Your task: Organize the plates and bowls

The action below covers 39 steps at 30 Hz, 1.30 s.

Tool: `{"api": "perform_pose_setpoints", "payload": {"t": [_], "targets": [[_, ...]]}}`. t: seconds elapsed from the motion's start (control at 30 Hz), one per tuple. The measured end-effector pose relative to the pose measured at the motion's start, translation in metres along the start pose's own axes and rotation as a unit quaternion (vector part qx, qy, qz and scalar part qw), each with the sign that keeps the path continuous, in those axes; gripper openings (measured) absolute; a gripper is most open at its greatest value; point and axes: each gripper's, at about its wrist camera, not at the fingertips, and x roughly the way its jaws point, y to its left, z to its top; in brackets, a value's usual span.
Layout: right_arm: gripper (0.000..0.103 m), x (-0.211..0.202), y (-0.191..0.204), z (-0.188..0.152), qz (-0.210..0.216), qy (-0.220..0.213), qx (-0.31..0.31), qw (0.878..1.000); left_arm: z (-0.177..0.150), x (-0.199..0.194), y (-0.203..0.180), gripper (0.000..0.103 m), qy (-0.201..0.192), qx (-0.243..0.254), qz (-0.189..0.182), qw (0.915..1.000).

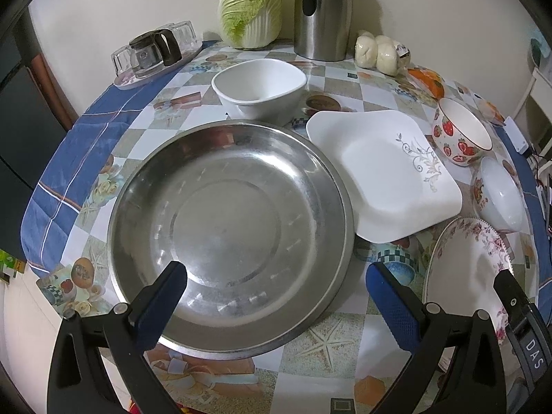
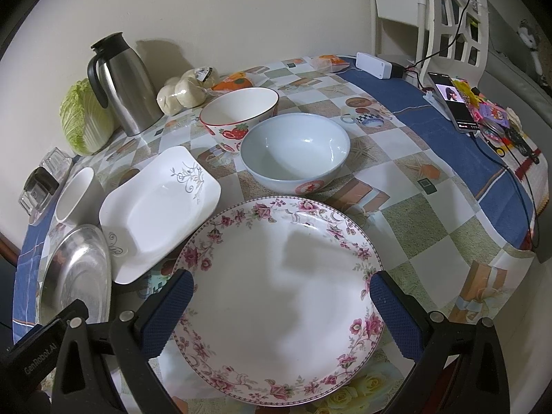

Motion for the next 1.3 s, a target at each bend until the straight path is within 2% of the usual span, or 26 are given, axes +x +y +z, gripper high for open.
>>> {"api": "perform_pose_setpoints", "payload": {"t": [1.3], "targets": [[0.103,0.0001,0.0016,-0.0006,0.000,0.001,-0.001,1.000,-0.0011,0.0024,0.0006,0.103,0.007,0.004,0.000,1.0000]]}}
